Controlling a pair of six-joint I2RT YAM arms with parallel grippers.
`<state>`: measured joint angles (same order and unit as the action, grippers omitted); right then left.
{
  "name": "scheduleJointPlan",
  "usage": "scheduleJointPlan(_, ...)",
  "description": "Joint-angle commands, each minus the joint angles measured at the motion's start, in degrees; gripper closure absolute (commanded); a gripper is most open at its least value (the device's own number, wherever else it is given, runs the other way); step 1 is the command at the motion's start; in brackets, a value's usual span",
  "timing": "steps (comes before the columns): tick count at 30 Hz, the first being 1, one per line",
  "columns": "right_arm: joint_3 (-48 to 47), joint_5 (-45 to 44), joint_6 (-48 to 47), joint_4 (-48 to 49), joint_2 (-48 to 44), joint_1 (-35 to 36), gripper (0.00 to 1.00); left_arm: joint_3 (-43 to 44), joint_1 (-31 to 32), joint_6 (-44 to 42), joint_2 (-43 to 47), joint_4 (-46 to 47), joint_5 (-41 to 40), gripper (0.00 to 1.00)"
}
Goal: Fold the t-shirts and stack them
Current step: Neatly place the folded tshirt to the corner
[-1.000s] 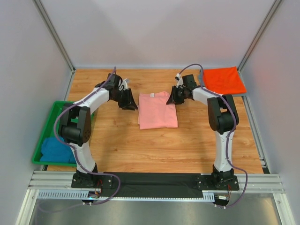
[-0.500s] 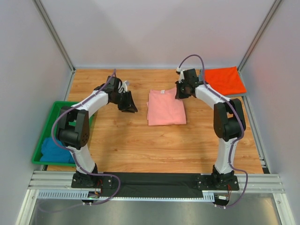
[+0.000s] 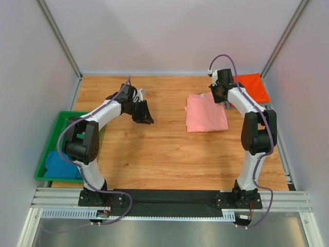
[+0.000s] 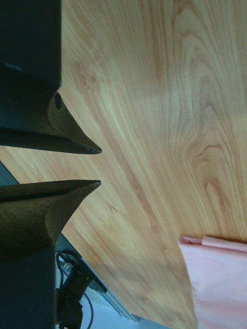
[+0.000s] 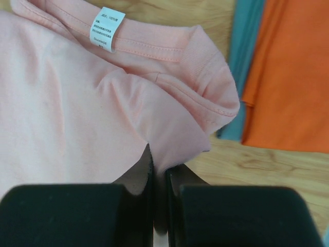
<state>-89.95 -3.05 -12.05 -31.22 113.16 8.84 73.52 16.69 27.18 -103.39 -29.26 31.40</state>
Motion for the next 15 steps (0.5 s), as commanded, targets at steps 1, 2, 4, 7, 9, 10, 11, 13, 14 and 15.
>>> scheduleJointPlan(1,-6.0,-2.1,-6.9,-1.0,-2.0,-3.1,1.0,0.9,0.8,0.7,0.1,2.4,0.4,0.66)
scheduleJointPlan(2,-8.1,-1.9,-7.5,-1.6,-1.0,-3.8,1.0,1.0,0.9,0.9,-0.2,2.4,0.4,0.66)
scheduleJointPlan(4,-10.7,-1.3,-9.2,-3.2,0.3,-5.8,1.0,1.1,1.2,1.3,-0.5,3.1,0.3,0.66)
scheduleJointPlan(7,-17.1,-2.0,-13.2,-5.9,4.9,-7.5,1.0,1.3,1.9,1.8,-1.2,3.9,0.0,0.66)
scheduleJointPlan(9,-23.6,-2.0,-15.3,-7.5,7.0,-8.3,1.0,1.4,2.1,2.1,-1.9,4.1,-0.1,0.66)
scheduleJointPlan(10,-26.5,-1.6,-16.0,-9.4,8.0,-10.1,1.0,1.3,2.3,2.5,-2.1,4.3,-0.1,0.66)
scheduleJointPlan(11,-28.7,-1.4,-16.9,-10.0,10.2,-10.5,1.0,1.3,2.4,2.8,-2.3,4.3,0.0,0.67)
scheduleJointPlan(13,-35.5,-1.7,-20.1,-11.3,14.1,-11.7,1.0,0.7,2.8,3.8,-2.3,4.8,-0.2,0.66)
scheduleJointPlan(14,-37.4,-1.7,-20.8,-11.2,15.3,-12.3,1.0,0.4,3.0,4.2,-2.3,5.0,-0.3,0.66)
scheduleJointPlan(15,-39.7,-1.1,-21.9,-11.0,16.7,-13.7,1.0,0.1,3.4,4.7,-2.3,5.0,-0.5,0.66)
